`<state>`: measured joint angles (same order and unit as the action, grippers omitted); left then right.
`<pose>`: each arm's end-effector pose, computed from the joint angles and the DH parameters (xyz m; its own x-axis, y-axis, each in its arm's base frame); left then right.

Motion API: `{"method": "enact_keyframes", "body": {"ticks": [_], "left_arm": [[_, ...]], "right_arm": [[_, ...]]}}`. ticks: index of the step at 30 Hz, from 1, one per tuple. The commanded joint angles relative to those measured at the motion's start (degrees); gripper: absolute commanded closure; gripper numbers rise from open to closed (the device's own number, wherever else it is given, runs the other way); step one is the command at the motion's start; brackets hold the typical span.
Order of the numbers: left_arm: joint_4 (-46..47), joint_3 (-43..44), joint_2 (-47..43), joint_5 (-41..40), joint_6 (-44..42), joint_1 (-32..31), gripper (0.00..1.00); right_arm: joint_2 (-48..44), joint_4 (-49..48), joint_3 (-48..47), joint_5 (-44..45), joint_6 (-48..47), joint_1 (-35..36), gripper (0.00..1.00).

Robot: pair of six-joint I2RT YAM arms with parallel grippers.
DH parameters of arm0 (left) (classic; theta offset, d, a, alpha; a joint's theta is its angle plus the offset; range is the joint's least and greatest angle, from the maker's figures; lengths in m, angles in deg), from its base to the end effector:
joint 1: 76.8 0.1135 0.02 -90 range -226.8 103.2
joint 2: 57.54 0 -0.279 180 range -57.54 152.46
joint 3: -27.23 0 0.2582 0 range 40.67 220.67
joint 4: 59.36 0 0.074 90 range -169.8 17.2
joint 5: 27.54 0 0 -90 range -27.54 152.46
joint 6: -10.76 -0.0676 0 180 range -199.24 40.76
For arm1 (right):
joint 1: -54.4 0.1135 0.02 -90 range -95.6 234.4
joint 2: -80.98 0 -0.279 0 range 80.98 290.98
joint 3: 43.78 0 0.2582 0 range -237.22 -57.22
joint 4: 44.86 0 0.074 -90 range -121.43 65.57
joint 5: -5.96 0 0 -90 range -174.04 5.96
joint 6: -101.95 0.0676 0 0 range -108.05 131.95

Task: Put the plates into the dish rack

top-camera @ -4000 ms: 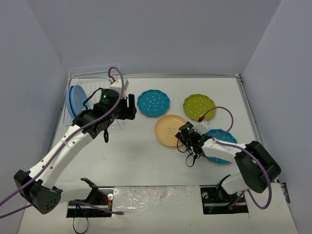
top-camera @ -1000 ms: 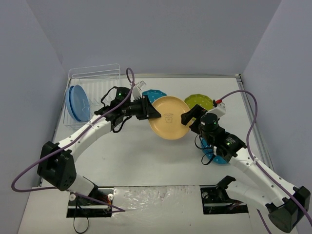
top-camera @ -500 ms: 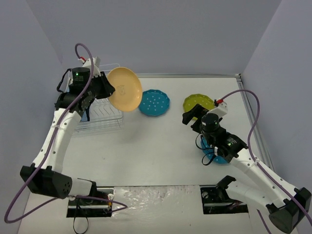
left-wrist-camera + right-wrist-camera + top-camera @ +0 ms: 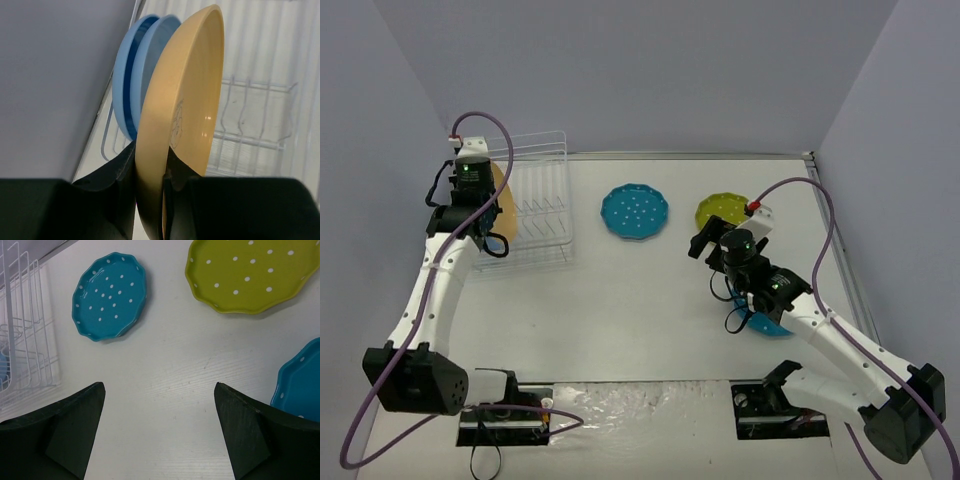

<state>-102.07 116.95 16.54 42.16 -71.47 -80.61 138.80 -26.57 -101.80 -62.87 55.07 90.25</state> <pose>0.3153 0.0025 0.3889 -0.4167 -0.0993 -0.9036 -0.3051 0.9517 0.0360 0.2249 0.1324 0.3080 -0.3668 0.5213 -0.7705 -0.0235 0.8228 0.5679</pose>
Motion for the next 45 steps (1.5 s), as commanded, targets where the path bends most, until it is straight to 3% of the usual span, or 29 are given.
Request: {"method": "enact_keyframes", "body": {"ticks": [1,14,45], "left_arm": [[10.57,0.10,0.99,-5.01,-1.27,1.43,1.00],[17.33,1.59,7.71,-12.40,-3.24,1.43,1.00],[16.87,2.11,14.38,-11.57,-6.36,1.12,1.00]], "right_arm": [[0.18,-4.26,0.46,1.24,-0.83,-0.17,0.13],[0.38,-7.97,2.60,0.35,-0.55,-0.19,0.14],[1.85,-11.24,5.07,-0.60,0.74,-0.17,0.14]]}}
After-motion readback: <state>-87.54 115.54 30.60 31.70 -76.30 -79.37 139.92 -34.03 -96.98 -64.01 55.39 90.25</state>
